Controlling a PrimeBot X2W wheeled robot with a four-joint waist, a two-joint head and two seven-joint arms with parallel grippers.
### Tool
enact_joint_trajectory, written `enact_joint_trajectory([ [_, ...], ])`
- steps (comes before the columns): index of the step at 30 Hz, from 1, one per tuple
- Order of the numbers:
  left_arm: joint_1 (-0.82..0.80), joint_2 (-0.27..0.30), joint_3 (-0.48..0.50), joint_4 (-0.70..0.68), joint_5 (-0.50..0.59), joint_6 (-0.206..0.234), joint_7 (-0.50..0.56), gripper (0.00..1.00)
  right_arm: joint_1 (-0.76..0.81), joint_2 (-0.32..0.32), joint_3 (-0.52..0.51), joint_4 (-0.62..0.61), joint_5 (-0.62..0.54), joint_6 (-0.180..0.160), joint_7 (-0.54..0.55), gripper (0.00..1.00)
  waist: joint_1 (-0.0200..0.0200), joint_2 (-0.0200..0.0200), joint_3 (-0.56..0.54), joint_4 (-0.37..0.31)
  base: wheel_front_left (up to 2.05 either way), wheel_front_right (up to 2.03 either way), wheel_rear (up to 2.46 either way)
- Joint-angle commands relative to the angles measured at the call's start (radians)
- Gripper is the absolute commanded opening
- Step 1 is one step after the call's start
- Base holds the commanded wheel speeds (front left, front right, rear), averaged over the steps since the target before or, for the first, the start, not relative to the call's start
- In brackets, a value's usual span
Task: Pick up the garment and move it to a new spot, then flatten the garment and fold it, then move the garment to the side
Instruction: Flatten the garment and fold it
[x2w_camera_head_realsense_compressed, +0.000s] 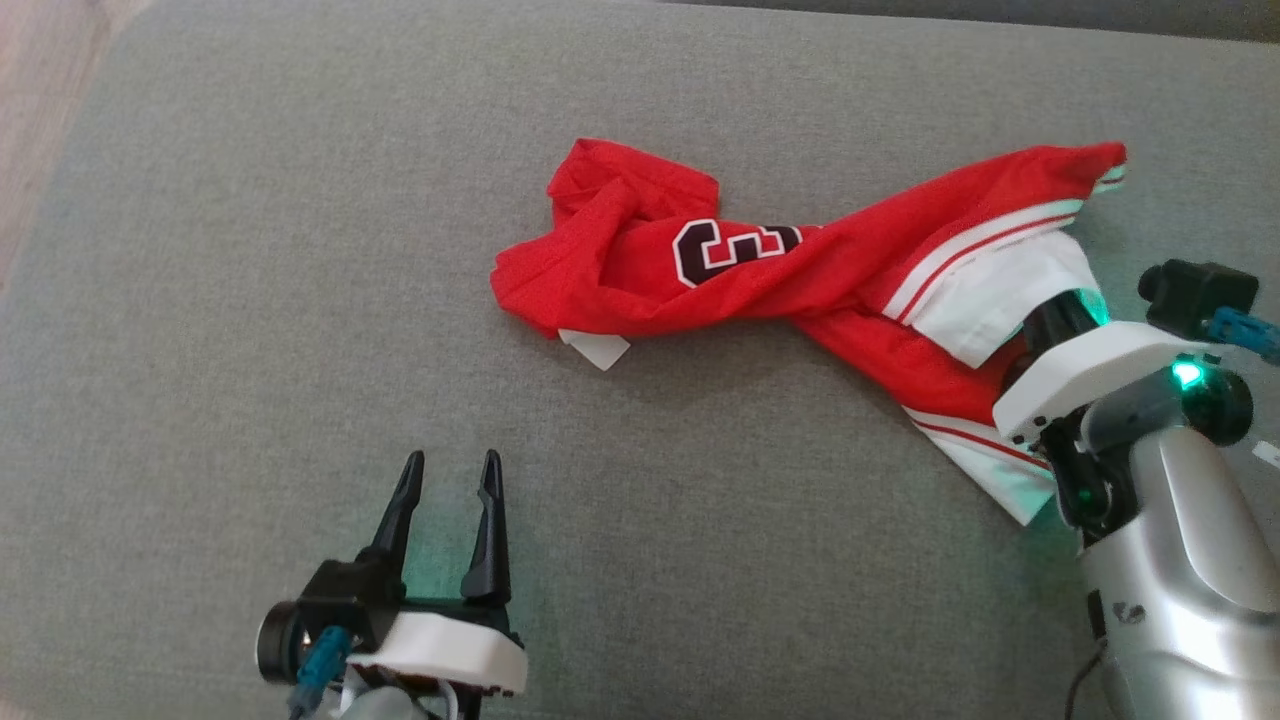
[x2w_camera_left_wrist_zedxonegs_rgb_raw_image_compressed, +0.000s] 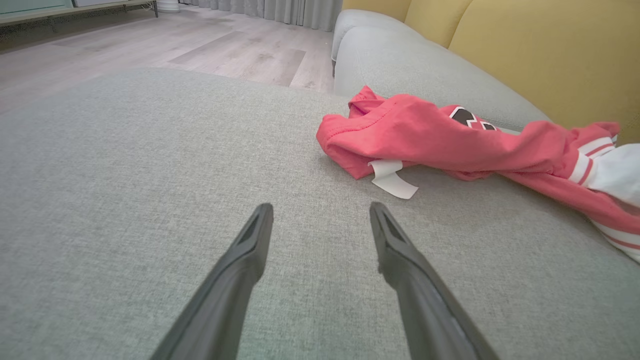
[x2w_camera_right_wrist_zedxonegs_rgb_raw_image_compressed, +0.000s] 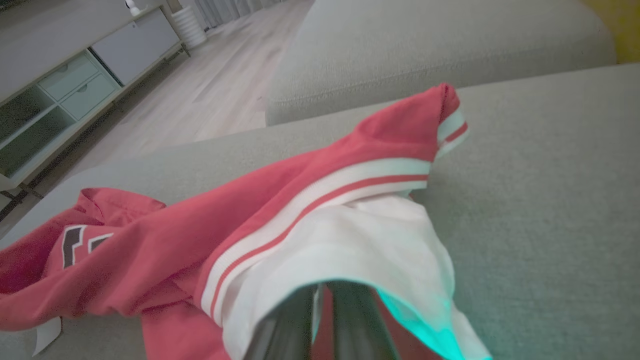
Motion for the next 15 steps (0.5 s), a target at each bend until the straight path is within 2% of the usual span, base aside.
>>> enact_joint_trajectory([
  [1,-0.025,0.004,0.031,-0.022,0.003,0.002,-0.009,1.00,-0.025,0.005,0.023,-0.040,-0.011,0.007,-0.017,0.00,-0.0001,0.0000,-0.004,-0.004,0.00,0.00,0.00],
  [7,-0.015,0.010,0.037,-0.024,0.000,0.007,-0.010,1.00,0.054,0.008,0.026,-0.162,-0.020,0.007,-0.058,0.00,-0.0001,0.0000,-0.034,-0.039,0.00,0.00,0.00],
  [15,0.006,0.028,0.045,-0.037,-0.006,0.015,-0.007,1.00,0.307,0.032,-0.013,-0.453,-0.029,0.007,0.024,0.00,-0.0001,0.0000,-0.083,-0.105,0.00,0.00,0.00],
])
